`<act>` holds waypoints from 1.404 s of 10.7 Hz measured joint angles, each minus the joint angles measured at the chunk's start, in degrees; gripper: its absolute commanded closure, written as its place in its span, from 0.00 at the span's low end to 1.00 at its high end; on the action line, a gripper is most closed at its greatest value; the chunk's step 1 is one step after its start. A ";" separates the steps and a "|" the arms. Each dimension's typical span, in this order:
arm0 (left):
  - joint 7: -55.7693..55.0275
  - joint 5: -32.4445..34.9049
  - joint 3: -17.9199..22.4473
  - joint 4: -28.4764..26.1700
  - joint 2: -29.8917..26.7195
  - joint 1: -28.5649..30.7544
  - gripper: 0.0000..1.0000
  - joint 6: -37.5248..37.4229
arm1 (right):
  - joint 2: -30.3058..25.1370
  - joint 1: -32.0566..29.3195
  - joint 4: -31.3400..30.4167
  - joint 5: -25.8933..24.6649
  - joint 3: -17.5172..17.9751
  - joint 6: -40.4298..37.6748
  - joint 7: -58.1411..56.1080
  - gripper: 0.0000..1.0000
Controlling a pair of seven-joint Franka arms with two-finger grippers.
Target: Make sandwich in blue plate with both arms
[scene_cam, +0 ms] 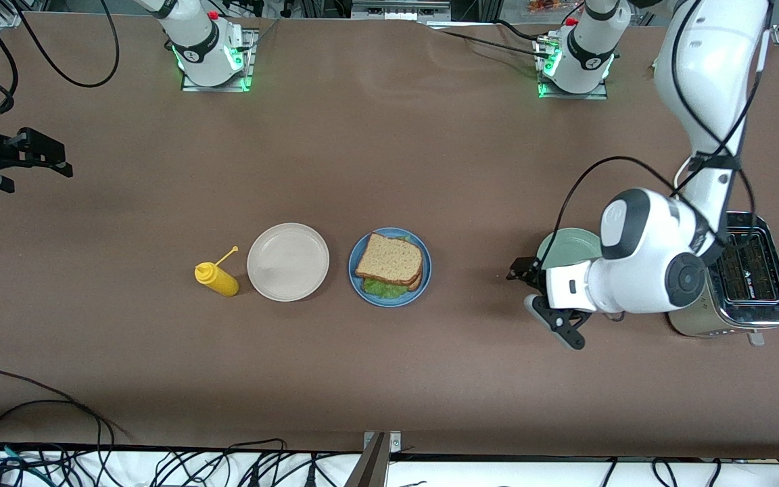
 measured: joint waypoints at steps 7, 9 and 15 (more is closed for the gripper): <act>-8.48 8.62 7.96 -3.60 -19.99 -0.25 0.00 -14.22 | 0.21 0.09 0.12 -1.60 0.03 -1.92 3.47 0.00; -8.48 8.63 12.57 -9.87 -27.44 -2.36 0.00 -14.57 | 0.28 0.13 0.18 -2.08 0.04 -3.02 6.00 0.00; -14.14 12.44 10.34 -19.22 -42.02 -1.07 0.00 -21.22 | 0.30 0.15 0.40 -2.18 0.04 -4.01 7.23 0.00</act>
